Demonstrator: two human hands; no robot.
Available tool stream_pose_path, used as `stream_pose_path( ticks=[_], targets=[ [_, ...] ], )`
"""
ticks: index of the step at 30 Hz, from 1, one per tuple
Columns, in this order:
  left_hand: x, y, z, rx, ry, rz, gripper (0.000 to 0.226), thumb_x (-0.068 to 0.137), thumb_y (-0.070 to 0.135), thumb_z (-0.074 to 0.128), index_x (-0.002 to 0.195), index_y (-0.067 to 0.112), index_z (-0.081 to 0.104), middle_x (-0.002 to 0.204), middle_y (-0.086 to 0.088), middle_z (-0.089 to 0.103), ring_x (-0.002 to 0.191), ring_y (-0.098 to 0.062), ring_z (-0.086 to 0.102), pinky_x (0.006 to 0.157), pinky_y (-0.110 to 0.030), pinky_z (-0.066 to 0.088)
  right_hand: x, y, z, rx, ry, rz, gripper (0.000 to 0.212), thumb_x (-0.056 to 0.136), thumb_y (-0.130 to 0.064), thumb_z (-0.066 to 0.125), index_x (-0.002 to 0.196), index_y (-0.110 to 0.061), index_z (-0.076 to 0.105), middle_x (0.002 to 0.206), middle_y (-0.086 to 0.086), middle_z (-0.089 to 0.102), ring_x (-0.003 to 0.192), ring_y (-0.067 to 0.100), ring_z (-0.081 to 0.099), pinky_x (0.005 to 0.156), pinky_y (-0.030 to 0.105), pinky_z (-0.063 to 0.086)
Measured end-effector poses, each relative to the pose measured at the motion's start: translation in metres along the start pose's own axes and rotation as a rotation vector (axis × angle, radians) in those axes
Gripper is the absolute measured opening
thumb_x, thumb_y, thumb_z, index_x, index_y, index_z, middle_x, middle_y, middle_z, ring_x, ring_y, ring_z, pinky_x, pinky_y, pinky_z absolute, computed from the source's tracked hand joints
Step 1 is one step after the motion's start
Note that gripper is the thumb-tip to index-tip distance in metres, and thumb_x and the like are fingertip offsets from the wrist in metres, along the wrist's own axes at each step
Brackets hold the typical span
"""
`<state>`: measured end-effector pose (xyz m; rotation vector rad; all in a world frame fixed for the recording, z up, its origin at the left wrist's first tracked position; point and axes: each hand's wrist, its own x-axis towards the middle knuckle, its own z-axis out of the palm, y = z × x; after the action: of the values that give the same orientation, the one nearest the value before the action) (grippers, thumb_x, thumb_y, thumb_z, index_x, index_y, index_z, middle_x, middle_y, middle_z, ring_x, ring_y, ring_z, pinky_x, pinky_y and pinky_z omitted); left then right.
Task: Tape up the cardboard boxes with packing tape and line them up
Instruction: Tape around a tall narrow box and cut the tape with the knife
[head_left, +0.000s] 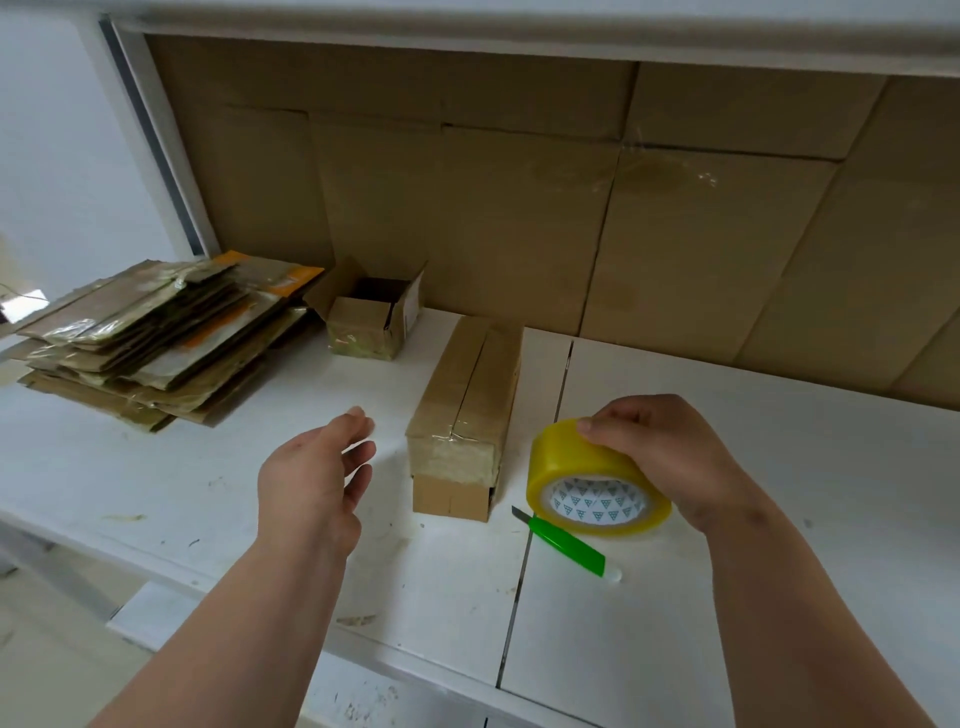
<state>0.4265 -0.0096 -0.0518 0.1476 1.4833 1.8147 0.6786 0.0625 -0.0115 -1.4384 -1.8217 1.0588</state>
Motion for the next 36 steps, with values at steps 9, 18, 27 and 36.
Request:
stream_pose_path(
  ticks=[9,18,27,36],
  targets=[
    [0.003,-0.013,0.001,0.074,0.061,0.040,0.010,0.088,0.022,0.073,0.086,0.012,0.071,0.093,0.001,0.074,0.085,-0.015,0.066,0.079,-0.028,0.053,0.014,0.001,0.003,-0.119,-0.045,0.039,0.020,0.085,-0.036,0.070,0.080,-0.018,0.075,0.085,0.003,0.070,0.078,0.016,0.066,0.067,0.029,0.051],
    [0.007,-0.026,-0.002,0.418,0.048,0.107,0.017,0.086,0.032,0.073,0.077,0.017,0.072,0.083,-0.002,0.072,0.083,-0.022,0.067,0.090,-0.044,0.055,0.019,0.001,0.019,-0.358,-0.108,0.049,0.019,0.086,-0.044,0.062,0.082,-0.027,0.069,0.090,-0.004,0.065,0.083,0.014,0.063,0.076,0.034,0.054],
    [0.011,-0.024,0.005,0.635,-0.066,0.136,0.037,0.088,0.040,0.071,0.075,0.005,0.065,0.084,-0.010,0.068,0.083,-0.033,0.061,0.082,-0.040,0.054,0.018,-0.020,0.036,-0.698,-0.087,-0.028,0.023,0.089,-0.040,0.050,0.105,-0.033,0.065,0.100,-0.007,0.064,0.090,0.014,0.056,0.089,0.034,0.032],
    [0.007,-0.025,0.008,0.577,-0.287,0.385,0.024,0.094,0.004,0.061,0.102,0.026,0.066,0.096,0.006,0.071,0.091,-0.010,0.066,0.079,-0.023,0.052,0.016,-0.024,0.051,-0.681,-0.010,-0.173,0.012,0.094,-0.024,0.050,0.098,-0.034,0.055,0.106,-0.008,0.052,0.094,0.015,0.055,0.108,0.040,0.034]
  ],
)
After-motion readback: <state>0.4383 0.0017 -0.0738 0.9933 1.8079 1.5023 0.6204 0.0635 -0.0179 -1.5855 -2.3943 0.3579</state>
